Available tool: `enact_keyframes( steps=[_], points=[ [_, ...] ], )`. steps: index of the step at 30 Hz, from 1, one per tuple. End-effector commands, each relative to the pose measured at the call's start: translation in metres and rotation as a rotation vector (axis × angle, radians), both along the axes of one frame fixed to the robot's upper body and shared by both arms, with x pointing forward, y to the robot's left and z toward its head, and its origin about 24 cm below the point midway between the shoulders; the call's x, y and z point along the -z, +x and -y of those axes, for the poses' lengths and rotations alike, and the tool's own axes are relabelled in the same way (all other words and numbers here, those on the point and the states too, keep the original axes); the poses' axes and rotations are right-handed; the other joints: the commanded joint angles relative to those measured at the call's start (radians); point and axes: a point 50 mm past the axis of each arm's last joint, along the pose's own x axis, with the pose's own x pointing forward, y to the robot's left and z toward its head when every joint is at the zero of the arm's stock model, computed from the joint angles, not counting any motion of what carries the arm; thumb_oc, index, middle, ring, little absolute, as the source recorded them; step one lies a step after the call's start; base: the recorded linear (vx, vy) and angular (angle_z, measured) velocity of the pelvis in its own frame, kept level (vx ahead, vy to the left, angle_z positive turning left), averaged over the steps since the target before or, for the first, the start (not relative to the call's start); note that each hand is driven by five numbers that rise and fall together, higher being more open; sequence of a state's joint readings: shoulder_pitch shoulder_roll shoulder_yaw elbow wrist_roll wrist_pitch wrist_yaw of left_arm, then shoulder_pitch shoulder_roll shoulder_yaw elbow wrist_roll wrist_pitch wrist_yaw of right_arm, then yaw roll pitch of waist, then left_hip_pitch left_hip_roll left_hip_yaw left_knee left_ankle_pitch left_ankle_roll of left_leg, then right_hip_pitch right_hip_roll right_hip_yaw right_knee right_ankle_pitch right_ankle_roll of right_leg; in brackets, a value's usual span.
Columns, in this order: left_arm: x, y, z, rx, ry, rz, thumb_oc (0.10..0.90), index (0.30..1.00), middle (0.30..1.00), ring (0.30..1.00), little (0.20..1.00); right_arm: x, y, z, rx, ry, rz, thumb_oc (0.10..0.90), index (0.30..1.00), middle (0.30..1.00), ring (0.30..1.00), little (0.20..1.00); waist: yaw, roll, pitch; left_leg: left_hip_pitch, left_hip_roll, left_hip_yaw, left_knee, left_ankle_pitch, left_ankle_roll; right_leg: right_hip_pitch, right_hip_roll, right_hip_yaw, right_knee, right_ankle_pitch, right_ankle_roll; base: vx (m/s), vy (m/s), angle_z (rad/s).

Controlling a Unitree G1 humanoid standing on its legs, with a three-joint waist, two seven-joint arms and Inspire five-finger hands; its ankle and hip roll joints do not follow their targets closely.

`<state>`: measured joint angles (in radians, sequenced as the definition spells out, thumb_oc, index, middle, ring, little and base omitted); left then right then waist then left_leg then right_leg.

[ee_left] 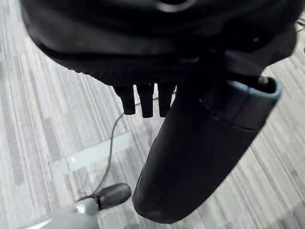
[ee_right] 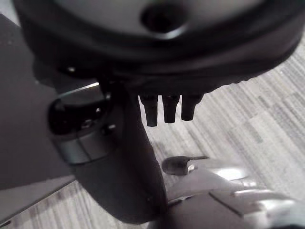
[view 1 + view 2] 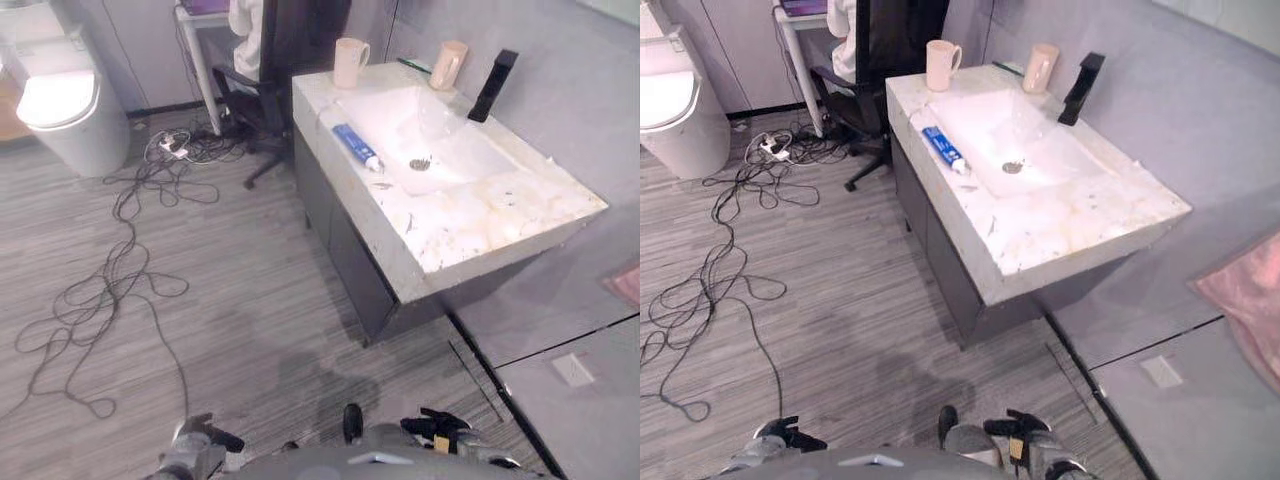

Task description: Organize the bathroom.

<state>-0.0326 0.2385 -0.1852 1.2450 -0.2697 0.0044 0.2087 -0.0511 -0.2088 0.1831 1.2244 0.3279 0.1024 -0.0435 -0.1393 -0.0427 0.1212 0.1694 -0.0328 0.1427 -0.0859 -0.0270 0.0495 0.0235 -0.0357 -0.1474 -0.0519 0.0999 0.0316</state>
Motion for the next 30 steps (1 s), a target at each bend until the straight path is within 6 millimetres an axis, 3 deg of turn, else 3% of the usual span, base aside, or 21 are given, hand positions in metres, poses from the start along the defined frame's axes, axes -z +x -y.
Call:
enact_keyframes(
  steps=[1, 3, 7, 8, 9, 10, 14, 15, 19, 21, 23, 25, 26, 27, 28, 29, 30],
  points=[
    [-0.013, 0.039, -0.002, 0.059, 0.047, 0.142, 0.8, 0.9, 0.9, 0.9, 0.9, -0.003, -0.001, 0.02, -0.036, -0.055, -0.03, 0.8, 0.9, 0.9, 0.9, 0.9, -0.013, 0.018, 0.029, -0.056, 0.027, 0.109, 0.125, -0.064, -0.058, -0.021, 0.04, 0.049, 0.088, -0.112, 0.091, 0.0, 0.0, 0.0],
    [-0.014, 0.045, 0.001, 0.081, 0.041, 0.157, 0.8, 0.9, 0.9, 0.9, 0.9, -0.005, -0.002, 0.026, 0.002, -0.069, -0.035, 0.8, 0.9, 0.9, 0.9, 0.9, -0.012, -0.001, 0.039, -0.112, 0.067, 0.156, 0.245, -0.08, -0.087, 0.01, 0.014, 0.03, 0.082, -0.109, 0.083, 0.04, 0.043, 0.04],
    [-0.016, 0.05, 0.002, 0.089, 0.046, 0.185, 0.8, 0.9, 0.9, 0.9, 0.9, -0.006, -0.005, 0.032, -0.003, -0.077, -0.039, 0.8, 0.9, 0.9, 0.9, 0.9, -0.019, -0.011, 0.045, -0.135, 0.117, 0.156, 0.274, -0.08, -0.099, 0.032, 0.0, 0.033, 0.074, -0.11, 0.08, 0.1, 0.151, 0.51],
    [-0.017, 0.049, 0.001, 0.06, 0.046, 0.196, 0.8, 0.9, 0.9, 0.9, 0.9, -0.006, -0.006, 0.032, -0.028, -0.077, -0.05, 0.8, 0.9, 0.9, 0.9, 0.9, -0.019, -0.011, 0.041, -0.118, 0.147, 0.131, 0.232, -0.05, -0.107, 0.043, 0.003, 0.044, 0.066, -0.115, 0.079, 0.08, 0.117, 0.12],
    [-0.017, 0.049, 0.001, 0.06, 0.046, 0.196, 0.8, 0.9, 0.9, 0.9, 0.9, -0.006, -0.006, 0.032, -0.028, -0.077, -0.05, 0.8, 0.9, 0.9, 0.9, 0.9, -0.019, -0.011, 0.041, -0.118, 0.147, 0.131, 0.232, -0.05, -0.107, 0.043, 0.003, 0.044, 0.066, -0.115, 0.079, 0.21, 0.265, 0.0],
    [-0.017, 0.048, 0.0, 0.04, 0.055, 0.195, 0.8, 0.9, 0.9, 0.9, 0.9, -0.005, -0.009, 0.031, -0.048, -0.074, -0.067, 0.8, 0.9, 0.9, 0.9, 0.9, -0.019, -0.008, 0.033, -0.098, 0.197, 0.116, 0.171, -0.004, -0.126, 0.055, 0.007, 0.053, 0.058, -0.123, 0.082, 0.21, 0.233, -0.16],
    [-0.016, 0.048, 0.0, 0.068, 0.067, 0.188, 0.8, 0.9, 0.9, 0.9, 0.9, -0.005, -0.009, 0.032, -0.049, -0.083, -0.074, 0.8, 0.9, 0.9, 0.9, 0.9, -0.027, 0.005, 0.021, -0.082, 0.32, 0.139, 0.076, 0.092, -0.181, 0.071, -0.014, 0.047, 0.051, -0.145, 0.097, 0.26, 0.355, 0.01],
    [-0.016, 0.049, 0.001, 0.07, 0.065, 0.187, 0.8, 0.9, 0.9, 0.9, 0.9, -0.005, -0.009, 0.033, -0.048, -0.088, -0.073, 0.8, 0.9, 0.9, 0.9, 0.9, -0.03, 0.008, 0.02, -0.082, 0.325, 0.147, 0.076, 0.093, -0.183, 0.069, -0.021, 0.044, 0.055, -0.148, 0.1, 0.24, 0.399, 0.14],
    [-0.017, 0.054, 0.003, 0.092, 0.051, 0.194, 0.8, 0.9, 0.9, 0.9, 0.9, -0.008, 0.0, 0.035, -0.035, -0.109, -0.052, 0.8, 0.9, 0.9, 0.9, 0.9, -0.044, 0.036, 0.016, -0.063, 0.316, 0.168, 0.079, 0.072, -0.191, 0.002, -0.077, 0.038, 0.157, -0.169, 0.133, 0.2, 0.471, 0.22],
    [-0.019, 0.06, 0.004, 0.111, 0.052, 0.192, 0.8, 0.9, 0.9, 0.9, 0.9, -0.009, 0.005, 0.034, -0.009, -0.101, -0.033, 0.8, 0.9, 0.9, 0.9, 0.9, -0.043, 0.048, 0.027, -0.066, 0.268, 0.145, 0.086, 0.041, -0.161, -0.032, -0.124, 0.039, 0.265, -0.196, 0.158, 0.23, 0.42, 0.25],
    [-0.02, 0.061, 0.004, 0.124, 0.054, 0.188, 0.8, 0.9, 0.9, 0.9, 0.9, -0.009, 0.005, 0.033, -0.009, -0.099, -0.03, 0.8, 0.9, 0.9, 0.9, 0.9, -0.043, 0.05, 0.03, -0.066, 0.252, 0.135, 0.082, 0.035, -0.149, -0.048, -0.136, 0.036, 0.314, -0.196, 0.165, 0.23, 0.363, 0.39],
    [-0.02, 0.063, 0.003, 0.149, 0.061, 0.176, 0.8, 0.9, 0.9, 0.9, 0.9, -0.008, 0.005, 0.029, -0.019, -0.091, -0.018, 0.8, 0.9, 0.9, 0.9, 0.9, -0.048, 0.056, 0.044, -0.061, 0.201, 0.131, 0.074, 0.012, -0.101, -0.131, -0.209, 0.065, 0.573, -0.118, 0.167, 0.28, 0.482, 0.32],
    [-0.021, 0.064, 0.003, 0.176, 0.068, 0.175, 0.8, 0.9, 0.9, 0.9, 0.9, -0.008, 0.004, 0.03, -0.034, -0.096, -0.017, 0.8, 0.9, 0.9, 0.9, 0.9, -0.053, 0.065, 0.048, -0.063, 0.193, 0.132, 0.08, 0.0, -0.088, -0.173, -0.222, 0.084, 0.638, -0.063, 0.159, 0.25, 0.445, 0.08],
    [-0.021, 0.064, 0.002, 0.18, 0.077, 0.174, 0.8, 0.9, 0.9, 0.9, 0.9, -0.008, 0.003, 0.032, -0.06, -0.103, -0.02, 0.8, 0.9, 0.9, 0.9, 0.9, -0.058, 0.069, 0.066, -0.056, 0.171, 0.127, 0.099, -0.029, -0.063, -0.25, -0.255, 0.119, 0.798, 0.005, 0.156, 0.26, 0.374, 0.15],
    [-0.021, 0.064, 0.001, 0.169, 0.079, 0.173, 0.8, 0.9, 0.9, 0.9, 0.9, -0.009, 0.002, 0.033, -0.071, -0.111, -0.017, 0.8, 0.9, 0.9, 0.9, 0.9, -0.062, 0.072, 0.077, -0.054, 0.166, 0.124, 0.111, -0.042, -0.057, -0.292, -0.242, 0.14, 0.846, 0.025, 0.157, 0.29, 0.367, 0.14],
    [-0.022, 0.066, -0.001, 0.159, 0.073, 0.176, 0.8, 0.9, 0.9, 0.9, 0.9, -0.01, 0.004, 0.036, -0.077, -0.137, -0.007, 0.8, 0.9, 0.9, 0.9, 0.9, -0.072, 0.079, 0.088, -0.048, 0.161, 0.118, 0.121, -0.053, -0.049, -0.336, -0.186, 0.134, 0.867, 0.018, 0.159, 0.27, 0.265, 0.12],
    [-0.023, 0.067, -0.002, 0.161, 0.069, 0.181, 0.8, 0.9, 0.9, 0.9, 0.9, -0.01, 0.004, 0.037, -0.08, -0.148, -0.003, 0.8, 0.9, 0.9, 0.9, 0.9, -0.08, 0.074, 0.094, -0.04, 0.148, 0.112, 0.121, -0.06, -0.044, -0.346, -0.166, 0.126, 0.87, 0.002, 0.165, 0.37, 0.287, -0.08]
  ],
)
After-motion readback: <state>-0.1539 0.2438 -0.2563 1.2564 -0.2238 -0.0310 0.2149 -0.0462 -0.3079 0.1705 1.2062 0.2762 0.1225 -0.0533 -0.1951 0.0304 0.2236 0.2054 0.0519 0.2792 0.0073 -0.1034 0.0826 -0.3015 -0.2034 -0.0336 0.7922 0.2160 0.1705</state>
